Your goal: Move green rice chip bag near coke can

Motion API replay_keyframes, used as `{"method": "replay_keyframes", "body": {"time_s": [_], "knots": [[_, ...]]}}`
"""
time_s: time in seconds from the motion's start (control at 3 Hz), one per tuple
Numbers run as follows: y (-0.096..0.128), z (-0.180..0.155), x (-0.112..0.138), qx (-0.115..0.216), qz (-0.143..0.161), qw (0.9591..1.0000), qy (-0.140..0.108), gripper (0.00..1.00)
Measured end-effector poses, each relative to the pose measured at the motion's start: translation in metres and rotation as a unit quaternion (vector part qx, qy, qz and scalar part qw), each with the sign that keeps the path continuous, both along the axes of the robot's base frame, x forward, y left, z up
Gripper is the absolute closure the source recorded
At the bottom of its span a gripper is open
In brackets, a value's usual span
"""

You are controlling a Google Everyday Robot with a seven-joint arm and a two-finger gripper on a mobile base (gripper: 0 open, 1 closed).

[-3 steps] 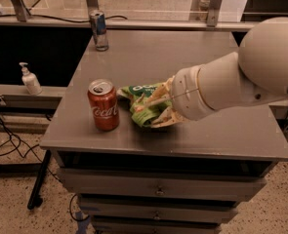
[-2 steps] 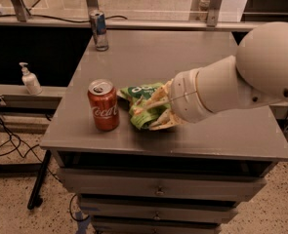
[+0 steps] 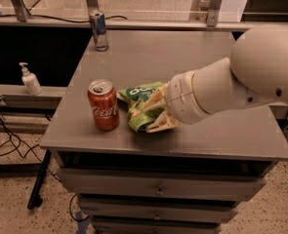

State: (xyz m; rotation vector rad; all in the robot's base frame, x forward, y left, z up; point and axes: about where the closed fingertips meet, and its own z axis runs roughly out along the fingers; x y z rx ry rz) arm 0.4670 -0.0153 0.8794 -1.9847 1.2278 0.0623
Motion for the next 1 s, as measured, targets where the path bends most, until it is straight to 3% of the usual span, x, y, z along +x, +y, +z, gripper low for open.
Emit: {"method": "replay_keyframes", "body": {"time_s": [1.0], "knots": [[0.0064, -0.0064, 0.003, -0.015, 0.002, 0.9993, 0.033, 0.12]]}}
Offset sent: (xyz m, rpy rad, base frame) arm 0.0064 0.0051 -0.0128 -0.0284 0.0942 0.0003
